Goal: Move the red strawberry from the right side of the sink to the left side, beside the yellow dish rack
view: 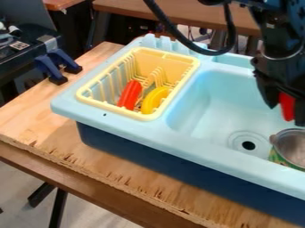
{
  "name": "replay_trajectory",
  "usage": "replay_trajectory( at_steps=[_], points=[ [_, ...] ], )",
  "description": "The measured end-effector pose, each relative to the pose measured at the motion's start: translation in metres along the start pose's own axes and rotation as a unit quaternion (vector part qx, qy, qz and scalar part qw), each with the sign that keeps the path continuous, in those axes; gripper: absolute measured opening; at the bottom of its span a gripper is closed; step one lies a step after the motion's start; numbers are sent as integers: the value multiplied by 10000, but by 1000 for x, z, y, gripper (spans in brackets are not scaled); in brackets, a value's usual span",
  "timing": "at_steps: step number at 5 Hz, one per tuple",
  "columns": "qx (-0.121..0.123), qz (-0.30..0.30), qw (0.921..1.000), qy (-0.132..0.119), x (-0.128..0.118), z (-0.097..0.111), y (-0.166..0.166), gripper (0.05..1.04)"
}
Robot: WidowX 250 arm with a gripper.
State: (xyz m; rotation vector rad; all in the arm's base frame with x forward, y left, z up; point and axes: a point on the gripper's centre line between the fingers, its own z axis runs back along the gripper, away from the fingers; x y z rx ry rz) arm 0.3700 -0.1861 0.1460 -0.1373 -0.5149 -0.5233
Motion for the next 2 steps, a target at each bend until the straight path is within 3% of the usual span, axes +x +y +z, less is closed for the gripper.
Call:
replay_trajectory(
  at_steps=[1,2],
  points=[
    [477,510,9976,29,-3,2,30,820],
    [647,839,9944,2,-7,1,58,820]
  ],
)
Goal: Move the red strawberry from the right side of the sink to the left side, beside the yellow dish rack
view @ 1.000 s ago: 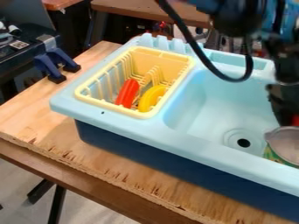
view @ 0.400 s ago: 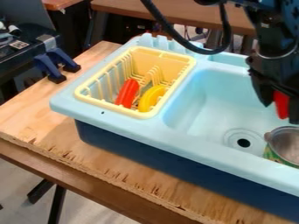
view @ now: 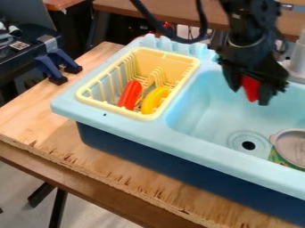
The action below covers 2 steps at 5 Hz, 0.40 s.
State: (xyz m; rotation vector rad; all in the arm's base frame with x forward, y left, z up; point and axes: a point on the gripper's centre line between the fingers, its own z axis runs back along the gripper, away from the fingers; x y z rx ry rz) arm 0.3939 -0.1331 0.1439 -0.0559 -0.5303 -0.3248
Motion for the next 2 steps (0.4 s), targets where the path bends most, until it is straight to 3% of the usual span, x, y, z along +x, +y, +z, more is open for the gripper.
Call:
replay_trajectory(
  at_steps=[1,2],
  points=[
    [-27,235,9993,306,-10,-22,15,820],
    [-216,327,9982,445,-11,-34,22,820]
  ],
)
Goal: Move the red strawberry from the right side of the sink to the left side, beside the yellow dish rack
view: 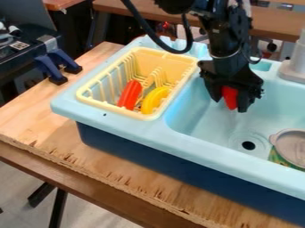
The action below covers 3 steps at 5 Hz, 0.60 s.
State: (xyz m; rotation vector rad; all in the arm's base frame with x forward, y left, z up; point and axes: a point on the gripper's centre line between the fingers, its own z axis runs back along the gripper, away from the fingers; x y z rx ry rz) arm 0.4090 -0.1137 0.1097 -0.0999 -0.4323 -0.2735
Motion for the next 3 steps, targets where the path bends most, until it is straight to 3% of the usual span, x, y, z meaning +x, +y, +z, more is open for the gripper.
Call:
replay_trajectory(
  at_steps=[2,3],
  points=[
    [-39,18,9990,434,-11,-13,1,862],
    [27,0,9986,535,-14,-12,-5,1017]
  ],
)
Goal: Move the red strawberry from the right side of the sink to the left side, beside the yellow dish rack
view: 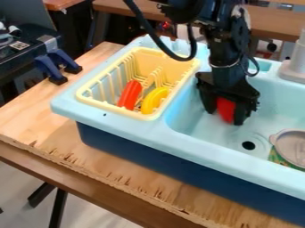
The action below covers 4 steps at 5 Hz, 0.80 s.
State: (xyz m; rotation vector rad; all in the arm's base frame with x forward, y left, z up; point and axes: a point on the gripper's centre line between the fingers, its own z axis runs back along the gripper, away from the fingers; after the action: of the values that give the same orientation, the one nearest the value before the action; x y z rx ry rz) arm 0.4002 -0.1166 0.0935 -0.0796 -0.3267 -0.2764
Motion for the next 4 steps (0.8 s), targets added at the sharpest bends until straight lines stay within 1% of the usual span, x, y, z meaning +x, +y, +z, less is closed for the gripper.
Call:
replay_trajectory(
  at_steps=[1,2,3,4],
  points=[
    [-111,-65,9999,-48,2,0,-7,1011],
    [7,-172,9997,-170,6,15,-13,1011],
    [184,-342,9981,-474,13,46,-26,1011],
    [381,-560,9971,-350,10,57,-42,1011]
  ],
)
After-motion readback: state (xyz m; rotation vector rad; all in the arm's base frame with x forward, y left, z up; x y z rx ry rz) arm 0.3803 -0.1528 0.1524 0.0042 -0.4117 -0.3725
